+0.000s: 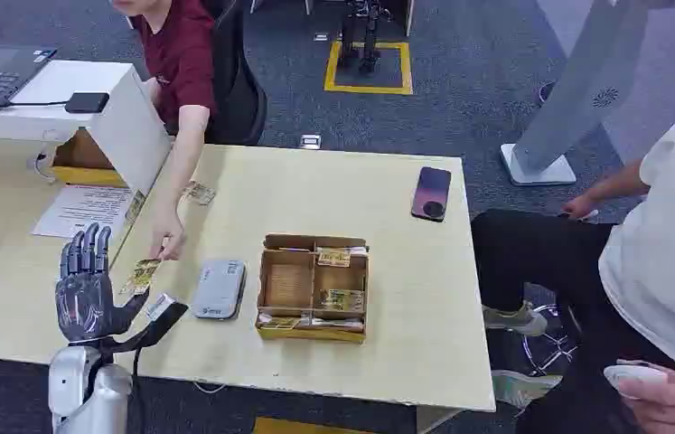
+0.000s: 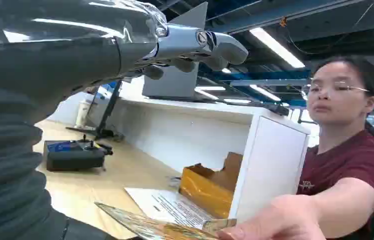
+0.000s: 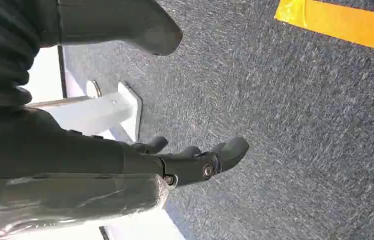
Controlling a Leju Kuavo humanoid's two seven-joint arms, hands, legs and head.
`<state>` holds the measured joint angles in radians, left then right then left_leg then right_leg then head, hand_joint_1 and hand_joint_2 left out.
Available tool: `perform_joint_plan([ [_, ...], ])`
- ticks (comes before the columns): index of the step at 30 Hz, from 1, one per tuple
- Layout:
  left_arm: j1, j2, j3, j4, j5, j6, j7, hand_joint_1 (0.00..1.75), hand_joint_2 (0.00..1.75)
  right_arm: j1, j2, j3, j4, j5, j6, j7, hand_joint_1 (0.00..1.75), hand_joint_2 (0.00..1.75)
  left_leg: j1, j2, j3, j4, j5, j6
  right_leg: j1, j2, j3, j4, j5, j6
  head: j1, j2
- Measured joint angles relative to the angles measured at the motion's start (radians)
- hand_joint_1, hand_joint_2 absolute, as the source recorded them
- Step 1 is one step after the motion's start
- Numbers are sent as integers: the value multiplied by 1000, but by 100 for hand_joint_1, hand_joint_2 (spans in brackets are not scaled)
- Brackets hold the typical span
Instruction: Pass the card to the sensor for recognition and then transmit it.
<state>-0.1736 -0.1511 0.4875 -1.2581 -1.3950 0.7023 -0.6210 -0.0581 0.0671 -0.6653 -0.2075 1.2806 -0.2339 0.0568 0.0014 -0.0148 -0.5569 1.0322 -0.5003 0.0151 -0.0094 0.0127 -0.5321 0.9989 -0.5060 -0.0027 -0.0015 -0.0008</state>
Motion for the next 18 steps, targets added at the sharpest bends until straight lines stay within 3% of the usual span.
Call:
perform_joint_plan([
  [1, -2, -1, 1, 3, 2, 0, -4, 175, 175, 0, 0, -2, 0, 0, 0, 0, 0, 175, 0, 0, 0, 0, 0, 0, 0, 0, 0, 0, 0, 0, 0, 0],
  [18, -9, -9, 17, 50, 55, 0, -58, 175, 175, 0, 0, -17, 0, 18, -1, -2, 0, 175, 0, 0, 0, 0, 0, 0, 0, 0, 0, 0, 0, 0, 0, 0],
])
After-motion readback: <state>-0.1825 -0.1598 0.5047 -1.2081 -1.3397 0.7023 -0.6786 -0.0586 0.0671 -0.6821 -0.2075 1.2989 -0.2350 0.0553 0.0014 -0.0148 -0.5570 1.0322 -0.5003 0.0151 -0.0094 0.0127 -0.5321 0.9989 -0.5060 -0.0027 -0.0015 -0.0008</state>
